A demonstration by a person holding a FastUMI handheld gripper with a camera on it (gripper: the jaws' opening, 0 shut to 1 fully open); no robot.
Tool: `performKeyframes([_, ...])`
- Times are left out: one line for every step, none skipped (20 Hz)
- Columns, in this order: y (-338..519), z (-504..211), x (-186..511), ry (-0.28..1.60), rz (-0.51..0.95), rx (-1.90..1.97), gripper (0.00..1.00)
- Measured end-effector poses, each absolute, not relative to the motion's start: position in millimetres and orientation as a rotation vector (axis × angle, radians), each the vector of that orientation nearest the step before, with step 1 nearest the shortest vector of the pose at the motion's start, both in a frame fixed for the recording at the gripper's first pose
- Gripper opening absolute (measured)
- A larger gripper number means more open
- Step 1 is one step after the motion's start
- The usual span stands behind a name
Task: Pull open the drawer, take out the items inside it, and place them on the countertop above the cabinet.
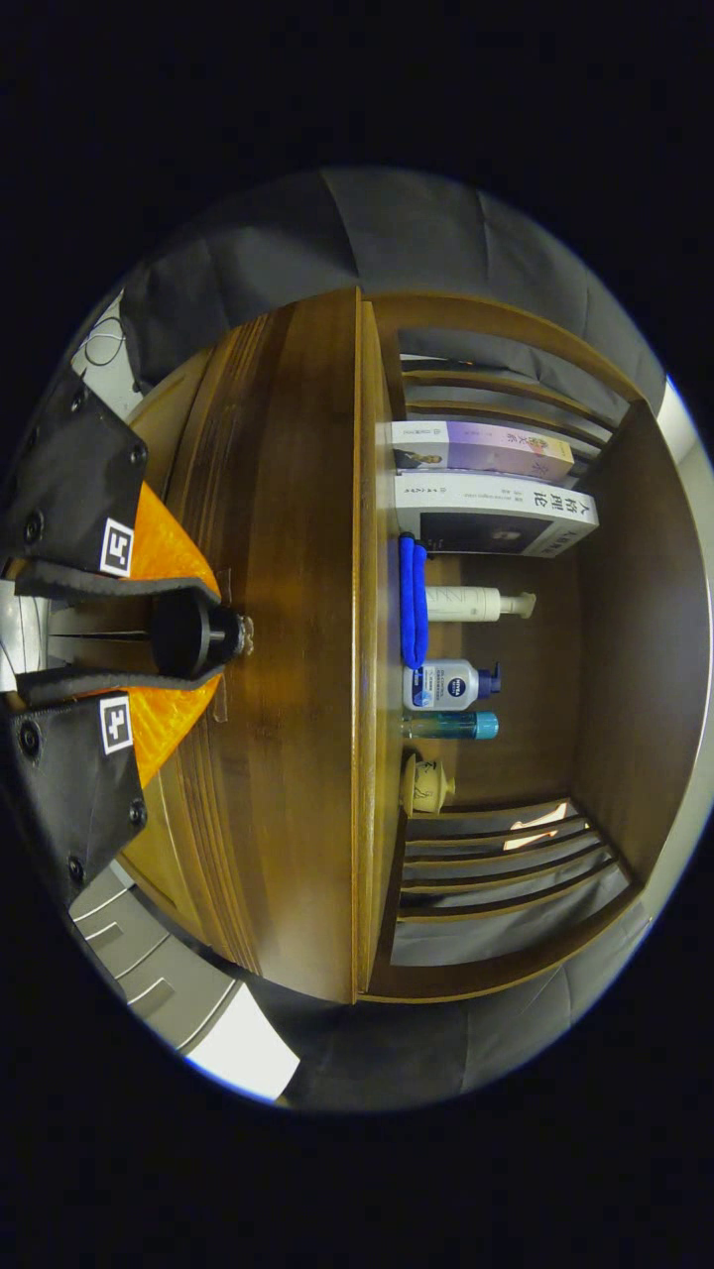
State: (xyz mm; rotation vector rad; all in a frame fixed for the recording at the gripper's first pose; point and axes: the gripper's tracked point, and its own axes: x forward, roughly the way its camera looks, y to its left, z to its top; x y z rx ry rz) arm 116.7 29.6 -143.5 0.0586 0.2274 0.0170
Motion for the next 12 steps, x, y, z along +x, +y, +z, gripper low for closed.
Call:
performKeyframes([29.7, -144.1, 116.9, 0.234, 0.017, 0.061, 0.3])
performKeyframes([30.0, -144.2, 116.5, 0.241, 0.022, 0.069, 0.3])
performKeyframes([30.8, -144.9, 116.2, 0.245, 0.03, 0.075, 0.3])
performKeyframes([30.7, -145.1, 115.9, 0.249, 0.038, 0.073, 0.3])
performKeyframes([30.4, -145.1, 115.0, 0.247, 0.04, 0.062, 0.3])
performKeyframes([29.6, -145.2, 111.8, 0.248, 0.039, 0.039, 0.3])
performKeyframes([28.6, -145.7, 107.9, 0.246, 0.035, 0.025, 0.3])
performKeyframes([28.6, -146.5, 102.7, 0.247, 0.036, 0.021, 0.3])
performKeyframes([28.5, -146.6, 97.2, 0.247, 0.038, 0.023, 0.3])
performKeyframes([27.5, -146.3, 92.3, 0.247, 0.039, 0.026, 0.3])
performKeyframes([27.1, -146.6, 87.9, 0.251, 0.044, 0.021, 0.3])
performKeyframes([26.0, -146.4, 82.9, 0.253, 0.049, 0.013, 0.3])
